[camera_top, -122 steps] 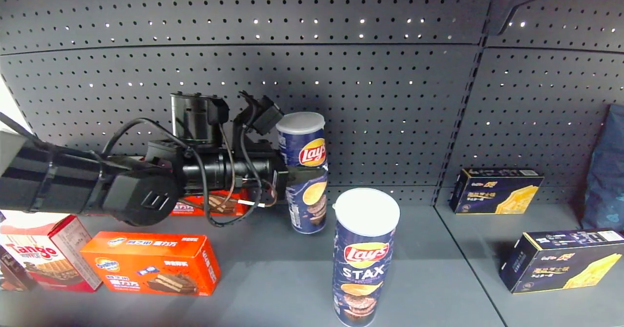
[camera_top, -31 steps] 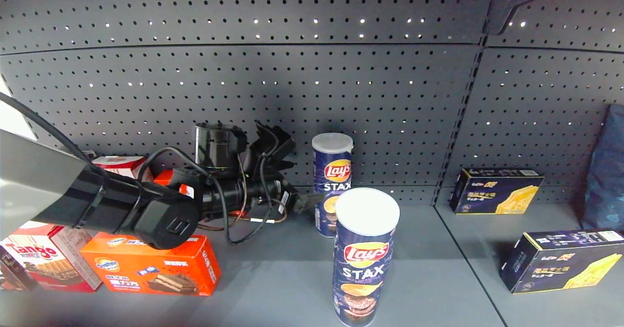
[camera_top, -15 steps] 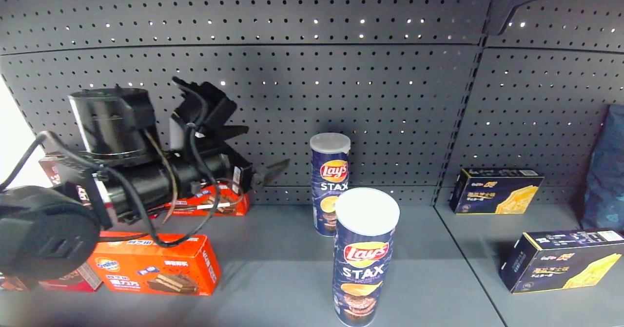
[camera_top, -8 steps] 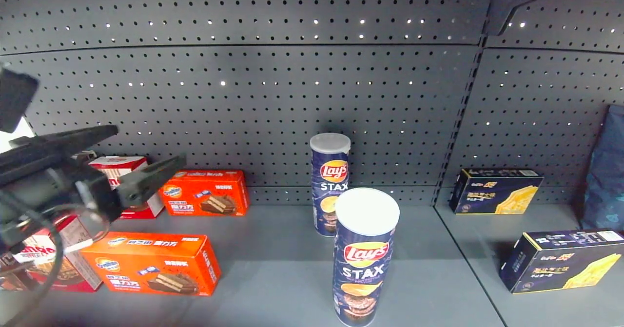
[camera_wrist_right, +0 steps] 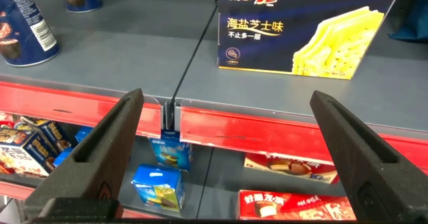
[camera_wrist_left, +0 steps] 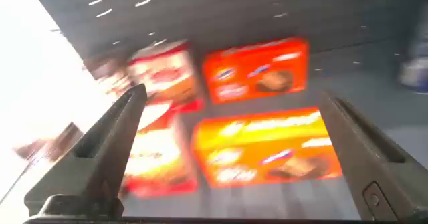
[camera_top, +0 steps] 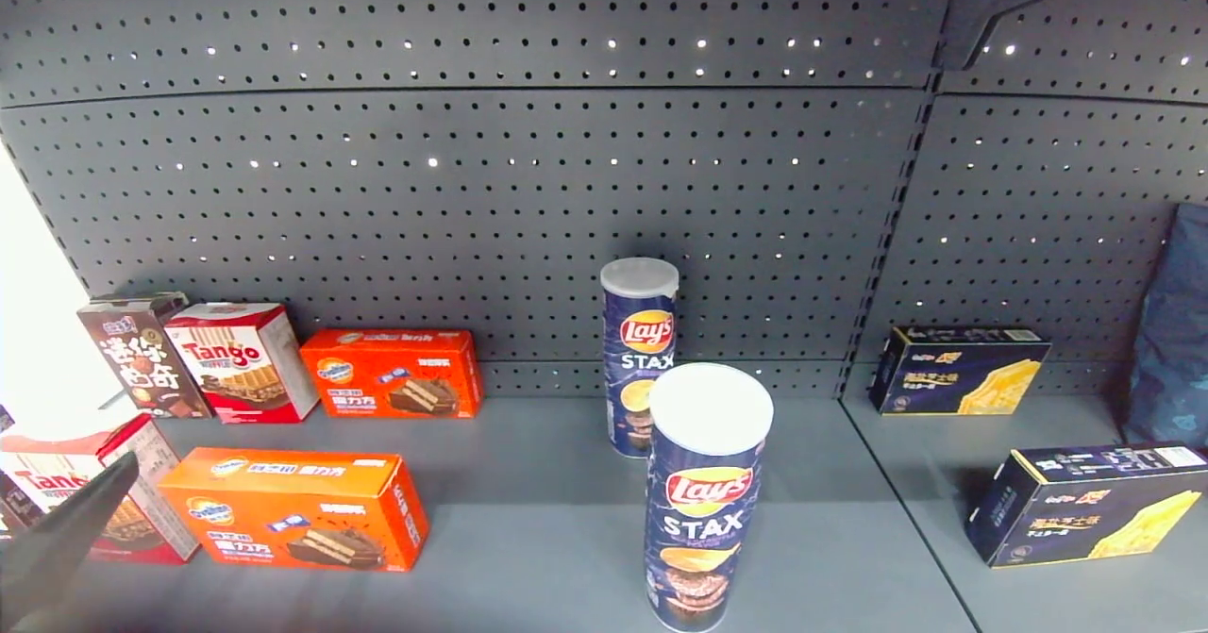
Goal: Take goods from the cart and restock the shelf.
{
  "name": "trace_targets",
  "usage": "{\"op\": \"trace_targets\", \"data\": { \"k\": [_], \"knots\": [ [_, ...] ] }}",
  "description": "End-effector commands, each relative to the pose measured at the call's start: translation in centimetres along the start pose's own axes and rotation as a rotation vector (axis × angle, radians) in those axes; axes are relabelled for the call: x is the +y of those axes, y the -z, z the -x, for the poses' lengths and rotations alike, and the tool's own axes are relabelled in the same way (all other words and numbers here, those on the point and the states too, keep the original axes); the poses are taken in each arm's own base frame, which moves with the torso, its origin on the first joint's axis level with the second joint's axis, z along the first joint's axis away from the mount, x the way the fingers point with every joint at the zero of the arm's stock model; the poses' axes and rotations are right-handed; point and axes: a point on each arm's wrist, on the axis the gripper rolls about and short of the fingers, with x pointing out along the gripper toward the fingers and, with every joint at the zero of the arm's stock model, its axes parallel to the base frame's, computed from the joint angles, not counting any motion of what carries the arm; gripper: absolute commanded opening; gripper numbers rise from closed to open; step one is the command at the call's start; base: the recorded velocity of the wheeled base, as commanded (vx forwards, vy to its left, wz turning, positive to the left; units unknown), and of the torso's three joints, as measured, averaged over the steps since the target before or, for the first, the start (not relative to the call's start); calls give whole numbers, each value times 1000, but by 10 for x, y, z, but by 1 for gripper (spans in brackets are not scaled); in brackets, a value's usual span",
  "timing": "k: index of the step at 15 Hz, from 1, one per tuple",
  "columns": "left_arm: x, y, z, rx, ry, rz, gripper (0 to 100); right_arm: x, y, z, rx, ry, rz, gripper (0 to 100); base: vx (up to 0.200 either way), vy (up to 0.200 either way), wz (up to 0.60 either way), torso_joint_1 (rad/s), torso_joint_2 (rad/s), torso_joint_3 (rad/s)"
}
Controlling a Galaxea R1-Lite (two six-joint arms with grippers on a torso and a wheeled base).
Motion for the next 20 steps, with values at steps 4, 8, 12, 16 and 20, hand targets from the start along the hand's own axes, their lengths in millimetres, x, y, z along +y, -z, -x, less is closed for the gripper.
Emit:
{"op": "trace_targets", "data": {
  "k": [4,8,12,16,20],
  "knots": [
    [3,44,27,62,-54,-20,100,0,-1,0,-9,137,-26,100,0,0,0,0,0,0],
    [0,44,20,98,-19,-37,100,1,-166,-17,-121,-68,-111,100,0,0,0,0,0,0],
    [-2,43,16,114,13,-43,100,8,-147,-68,119,-227,86,100,0,0,0,0,0,0],
    [-6,45,10,147,41,-8,100,30,-146,-114,279,-392,117,100,0,0,0,0,0,0],
    [-5,44,9,150,29,12,100,50,-136,-146,402,-433,148,100,0,0,0,0,0,0]
  ]
}}
